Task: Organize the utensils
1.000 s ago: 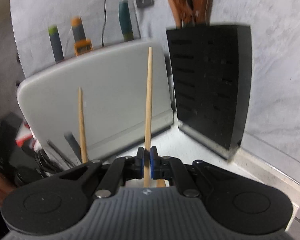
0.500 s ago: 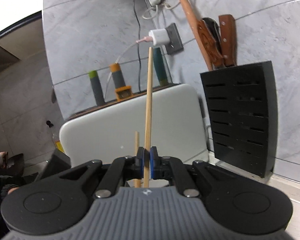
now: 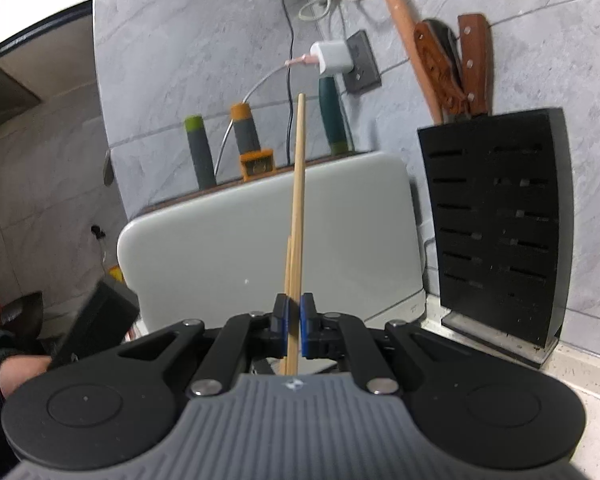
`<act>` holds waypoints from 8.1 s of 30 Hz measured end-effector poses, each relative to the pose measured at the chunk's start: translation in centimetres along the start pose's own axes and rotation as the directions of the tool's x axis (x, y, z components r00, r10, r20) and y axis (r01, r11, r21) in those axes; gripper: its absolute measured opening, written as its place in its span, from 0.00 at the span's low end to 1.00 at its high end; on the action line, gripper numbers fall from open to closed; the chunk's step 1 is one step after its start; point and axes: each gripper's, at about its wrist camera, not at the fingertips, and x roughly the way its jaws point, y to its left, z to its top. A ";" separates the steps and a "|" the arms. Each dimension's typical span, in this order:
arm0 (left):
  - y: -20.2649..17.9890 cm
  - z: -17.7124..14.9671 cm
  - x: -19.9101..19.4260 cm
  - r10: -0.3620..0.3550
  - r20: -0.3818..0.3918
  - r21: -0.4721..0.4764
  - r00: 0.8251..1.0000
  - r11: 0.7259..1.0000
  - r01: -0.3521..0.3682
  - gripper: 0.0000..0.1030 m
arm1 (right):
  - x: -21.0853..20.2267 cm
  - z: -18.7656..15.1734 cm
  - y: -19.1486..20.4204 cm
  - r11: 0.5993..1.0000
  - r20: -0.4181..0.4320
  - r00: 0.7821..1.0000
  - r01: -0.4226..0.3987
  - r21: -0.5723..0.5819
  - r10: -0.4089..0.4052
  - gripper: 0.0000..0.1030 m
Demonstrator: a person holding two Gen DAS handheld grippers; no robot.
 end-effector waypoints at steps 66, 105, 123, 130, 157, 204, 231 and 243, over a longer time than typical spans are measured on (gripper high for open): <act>0.4 0.0 -0.1 0.006 0.005 -0.008 1.000 1.000 -0.006 0.32 | 1.1 -4.1 -1.6 0.996 -0.325 0.946 -0.025 -0.088 -0.005 0.34; 0.4 0.0 -0.2 0.004 0.007 -0.006 1.000 1.000 -0.004 0.32 | 5.5 -10.3 -5.5 0.985 -0.565 0.806 0.135 -0.108 -0.173 0.43; 0.5 0.1 -0.4 0.004 0.009 -0.006 1.000 1.000 -0.004 0.32 | 6.5 -11.0 -4.7 0.959 -0.481 0.831 0.211 -0.191 -0.279 0.27; 0.5 0.1 -0.4 0.002 0.011 -0.008 1.000 1.000 -0.002 0.32 | 6.1 -10.9 -4.3 0.954 -0.484 0.827 0.202 -0.220 -0.287 0.27; 0.5 0.1 -0.3 0.004 0.009 -0.008 1.000 1.000 -0.004 0.32 | 0.9 -6.8 -2.3 0.963 -0.355 0.901 0.191 -0.190 -0.249 0.27; 0.3 0.2 0.0 0.007 0.004 -0.004 1.000 1.000 -0.007 0.32 | -2.9 1.0 2.0 0.984 -0.068 0.991 0.107 -0.140 -0.117 0.26; 0.5 0.1 -0.2 -0.002 0.009 -0.007 1.000 1.000 0.002 0.32 | 0.8 -1.6 3.2 0.987 -0.187 0.981 0.022 -0.159 -0.052 0.26; 0.6 0.1 -0.2 -0.001 0.007 -0.007 1.000 1.000 0.001 0.32 | 1.6 -3.2 2.6 0.986 -0.260 0.964 0.019 -0.166 -0.062 0.26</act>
